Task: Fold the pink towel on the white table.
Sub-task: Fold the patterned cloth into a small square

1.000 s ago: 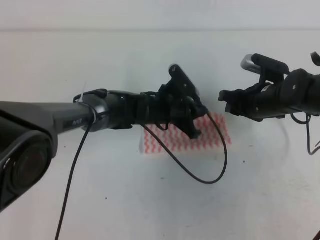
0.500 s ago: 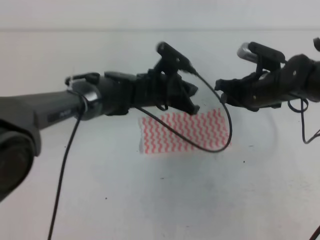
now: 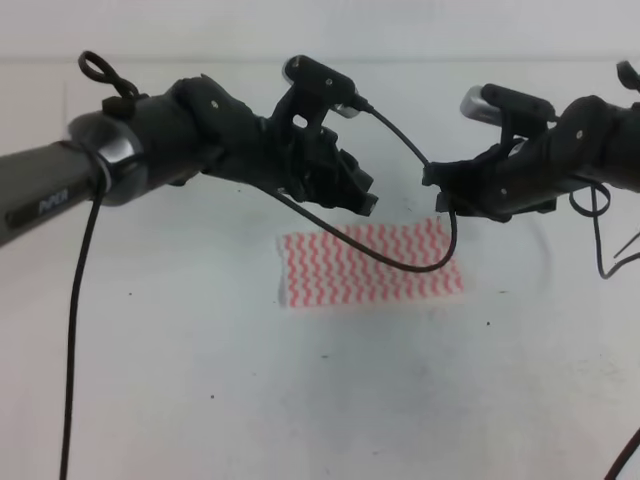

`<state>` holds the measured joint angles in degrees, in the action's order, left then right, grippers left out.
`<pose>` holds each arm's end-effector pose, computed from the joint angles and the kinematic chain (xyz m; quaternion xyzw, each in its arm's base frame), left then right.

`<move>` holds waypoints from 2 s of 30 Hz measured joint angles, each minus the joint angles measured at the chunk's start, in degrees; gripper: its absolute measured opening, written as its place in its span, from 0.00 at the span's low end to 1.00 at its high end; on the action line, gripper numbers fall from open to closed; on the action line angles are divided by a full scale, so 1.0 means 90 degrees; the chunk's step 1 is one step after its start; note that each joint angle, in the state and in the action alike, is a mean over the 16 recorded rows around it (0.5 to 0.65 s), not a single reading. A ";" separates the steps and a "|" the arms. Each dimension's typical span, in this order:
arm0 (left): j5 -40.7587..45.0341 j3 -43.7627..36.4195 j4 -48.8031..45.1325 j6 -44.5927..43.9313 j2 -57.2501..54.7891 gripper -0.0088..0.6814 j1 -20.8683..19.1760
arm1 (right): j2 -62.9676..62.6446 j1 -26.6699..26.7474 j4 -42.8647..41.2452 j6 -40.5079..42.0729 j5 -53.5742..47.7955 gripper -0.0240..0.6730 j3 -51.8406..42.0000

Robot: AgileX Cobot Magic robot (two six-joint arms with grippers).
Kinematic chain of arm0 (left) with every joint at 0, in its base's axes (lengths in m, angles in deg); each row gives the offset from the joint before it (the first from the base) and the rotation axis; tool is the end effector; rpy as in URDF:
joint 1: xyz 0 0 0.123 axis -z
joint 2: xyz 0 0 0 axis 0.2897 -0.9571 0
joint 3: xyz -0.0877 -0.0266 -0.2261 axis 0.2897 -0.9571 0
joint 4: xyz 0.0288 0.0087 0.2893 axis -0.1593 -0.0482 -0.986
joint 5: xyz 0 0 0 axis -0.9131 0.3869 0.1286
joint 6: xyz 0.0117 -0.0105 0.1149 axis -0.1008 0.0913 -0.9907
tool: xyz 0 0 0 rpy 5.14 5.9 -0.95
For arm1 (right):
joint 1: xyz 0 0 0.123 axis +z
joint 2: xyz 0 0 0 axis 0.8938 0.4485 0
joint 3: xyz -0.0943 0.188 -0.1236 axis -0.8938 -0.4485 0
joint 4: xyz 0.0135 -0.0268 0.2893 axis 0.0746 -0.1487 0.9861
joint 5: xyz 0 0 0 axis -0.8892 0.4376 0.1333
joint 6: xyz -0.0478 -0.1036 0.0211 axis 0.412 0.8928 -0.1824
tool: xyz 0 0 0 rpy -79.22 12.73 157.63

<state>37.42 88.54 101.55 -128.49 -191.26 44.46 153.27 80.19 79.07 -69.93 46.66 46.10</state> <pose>0.4143 -0.2658 0.1627 0.3852 0.8113 -0.2228 0.3793 0.4439 0.1584 0.1251 0.0260 0.9392 0.2027 0.2759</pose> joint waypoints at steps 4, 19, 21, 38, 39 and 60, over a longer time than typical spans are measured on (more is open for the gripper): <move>-0.0176 -0.0368 -0.0173 0.0330 0.0159 0.01 -0.0012 | 0.0156 0.0000 0.0017 0.0086 -0.0186 0.32 0.0203; -0.1035 -0.1995 -0.0037 0.0386 0.0455 0.01 -0.0014 | 0.0693 0.0000 0.0210 0.0258 -0.1424 0.21 0.0760; -0.1100 -0.2055 -0.0037 0.0378 0.0442 0.01 -0.0014 | 0.0721 0.0000 0.0227 0.0259 -0.1622 0.18 0.0775; -0.1431 -0.2104 -0.0013 0.0331 0.0423 0.01 -0.0014 | 0.0723 0.0000 -0.0055 0.0270 -0.2937 0.04 0.0813; -0.1432 -0.2104 -0.0013 0.0329 0.0423 0.01 -0.0014 | 0.0724 0.0000 -0.0081 0.0270 -0.2994 0.04 0.0813; -0.1443 -0.2084 -0.0014 0.0146 0.0496 0.01 -0.0014 | -0.0067 0.0000 -0.0238 0.0224 -0.3072 0.01 0.0822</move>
<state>24.43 69.79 101.42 -127.18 -186.79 44.33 152.66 80.19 76.92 -67.92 19.02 53.50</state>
